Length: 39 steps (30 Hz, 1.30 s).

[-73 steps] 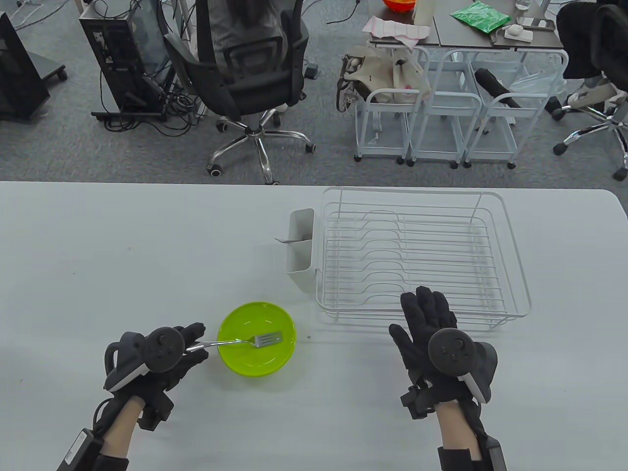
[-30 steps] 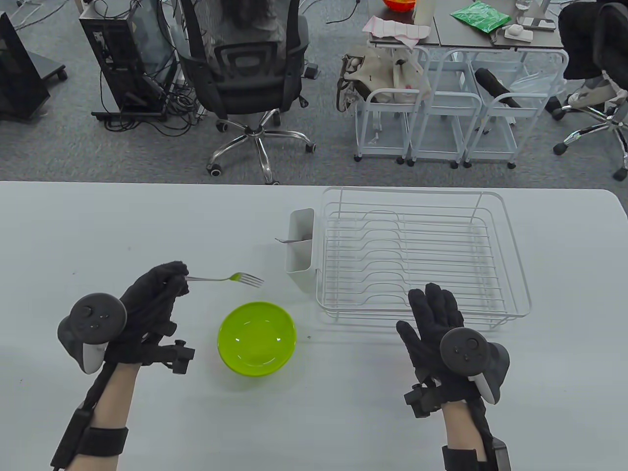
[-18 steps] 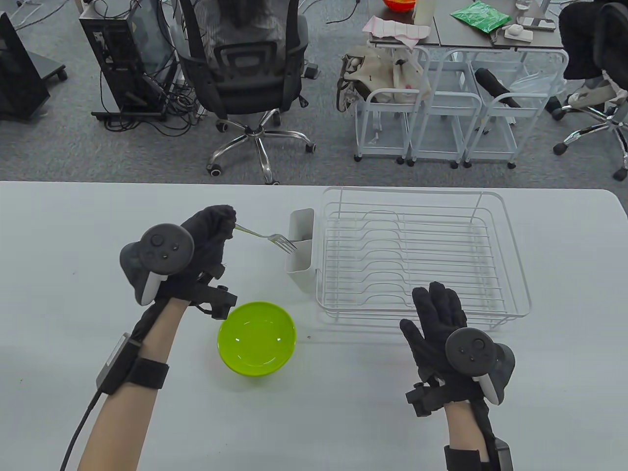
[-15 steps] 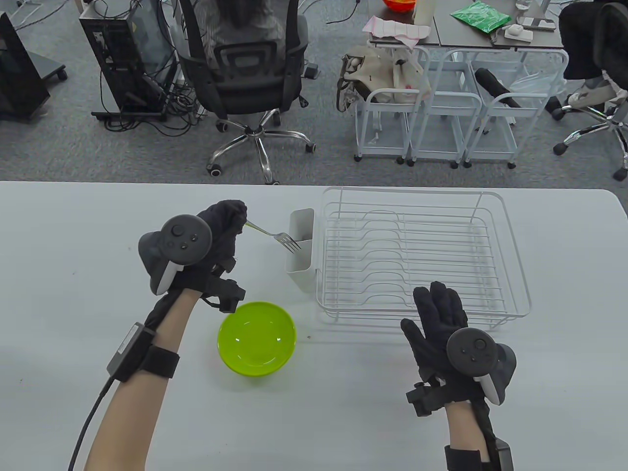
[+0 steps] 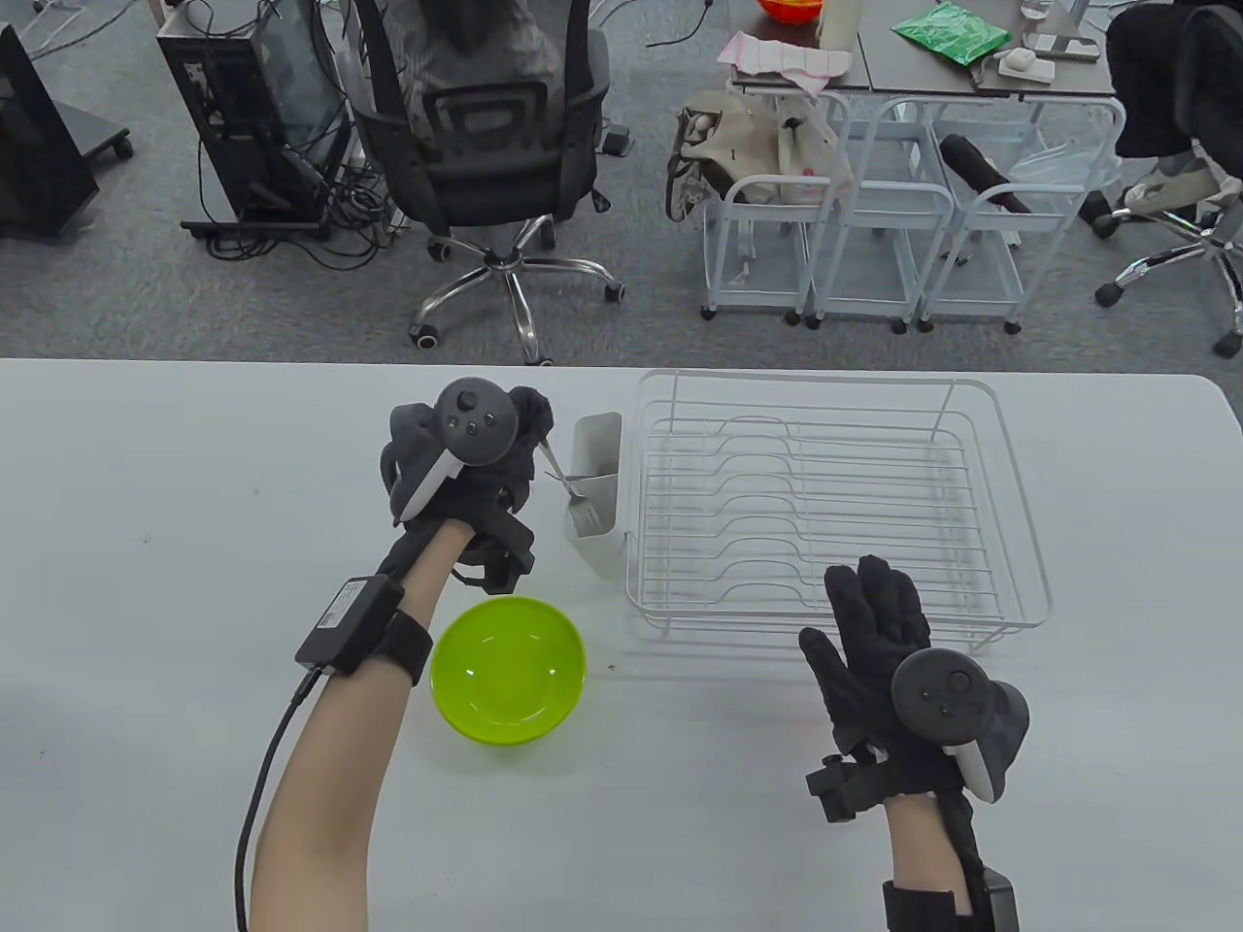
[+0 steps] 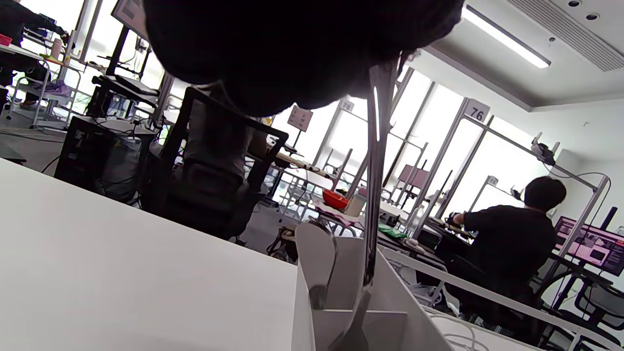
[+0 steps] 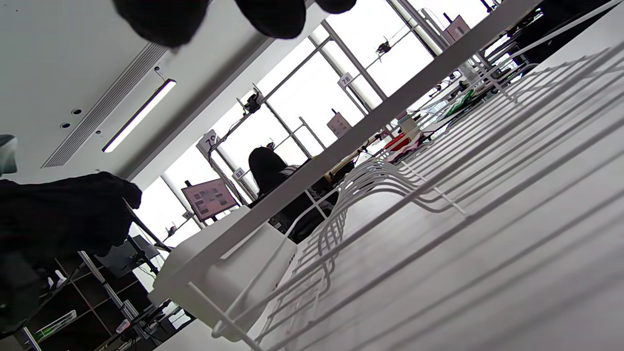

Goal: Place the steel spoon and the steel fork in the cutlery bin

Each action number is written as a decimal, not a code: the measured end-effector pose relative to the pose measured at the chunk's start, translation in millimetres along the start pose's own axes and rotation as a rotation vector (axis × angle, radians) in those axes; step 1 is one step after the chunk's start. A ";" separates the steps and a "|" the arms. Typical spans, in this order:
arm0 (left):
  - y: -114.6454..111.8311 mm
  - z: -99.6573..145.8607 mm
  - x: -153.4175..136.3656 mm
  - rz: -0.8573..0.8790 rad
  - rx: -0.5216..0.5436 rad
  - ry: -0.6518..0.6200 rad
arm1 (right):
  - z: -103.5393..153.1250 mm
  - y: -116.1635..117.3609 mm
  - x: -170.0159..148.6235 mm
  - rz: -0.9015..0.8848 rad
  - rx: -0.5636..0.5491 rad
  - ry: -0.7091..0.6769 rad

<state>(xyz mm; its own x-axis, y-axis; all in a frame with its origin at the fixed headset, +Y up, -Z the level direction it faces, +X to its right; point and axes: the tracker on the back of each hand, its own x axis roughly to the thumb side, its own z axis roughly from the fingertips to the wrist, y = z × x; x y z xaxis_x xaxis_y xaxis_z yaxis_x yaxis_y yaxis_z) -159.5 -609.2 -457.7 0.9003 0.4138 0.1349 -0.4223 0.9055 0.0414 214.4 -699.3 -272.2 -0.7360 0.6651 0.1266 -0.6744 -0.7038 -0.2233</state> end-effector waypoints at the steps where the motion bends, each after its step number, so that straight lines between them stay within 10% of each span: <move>1: -4.5 -3.5 1.1 -0.003 -0.009 0.016 | 0.0 -0.3 -0.1 0.000 -0.001 0.002; 24: -34.1 -15.8 13.1 -0.278 0.059 0.071 | -0.3 -2.8 -1.5 -0.006 0.000 0.010; 39: 8.0 73.1 -24.1 -0.200 0.201 -0.079 | -0.3 3.9 3.8 0.011 0.022 -0.017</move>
<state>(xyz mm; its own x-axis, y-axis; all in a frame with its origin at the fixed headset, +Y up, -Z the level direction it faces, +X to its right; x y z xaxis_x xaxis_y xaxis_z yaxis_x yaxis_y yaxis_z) -192.2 -618.8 -388.2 0.9603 0.2130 0.1802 -0.2564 0.9283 0.2694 209.1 -699.5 -272.8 -0.7439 0.6533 0.1405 -0.6675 -0.7162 -0.2038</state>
